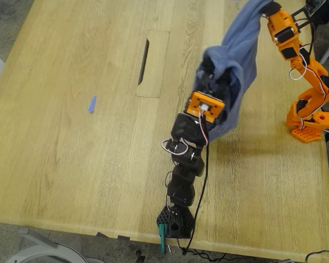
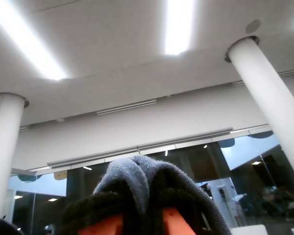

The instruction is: Fold a T-shirt

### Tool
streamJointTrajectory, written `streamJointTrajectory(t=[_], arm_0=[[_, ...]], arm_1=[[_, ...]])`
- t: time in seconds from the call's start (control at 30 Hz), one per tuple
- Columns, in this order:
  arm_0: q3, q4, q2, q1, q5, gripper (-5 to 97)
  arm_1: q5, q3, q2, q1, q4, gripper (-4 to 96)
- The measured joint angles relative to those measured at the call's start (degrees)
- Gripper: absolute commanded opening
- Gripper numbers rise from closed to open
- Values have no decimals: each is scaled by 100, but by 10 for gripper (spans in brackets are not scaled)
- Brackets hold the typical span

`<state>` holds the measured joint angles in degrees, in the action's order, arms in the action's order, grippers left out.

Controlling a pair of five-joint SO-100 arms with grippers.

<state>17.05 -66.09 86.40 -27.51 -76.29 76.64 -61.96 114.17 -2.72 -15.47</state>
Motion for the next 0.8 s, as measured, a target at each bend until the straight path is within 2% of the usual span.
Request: streamJointTrajectory(t=[0.27, 0.8], arm_0=[[0, -360, 9, -545, 0, -1], [-527, -334, 35, -1863, 79, -1]], arm_1=[[0, 62, 378, -53, 396, -2], [0, 1345, 475, -105, 1793, -1]])
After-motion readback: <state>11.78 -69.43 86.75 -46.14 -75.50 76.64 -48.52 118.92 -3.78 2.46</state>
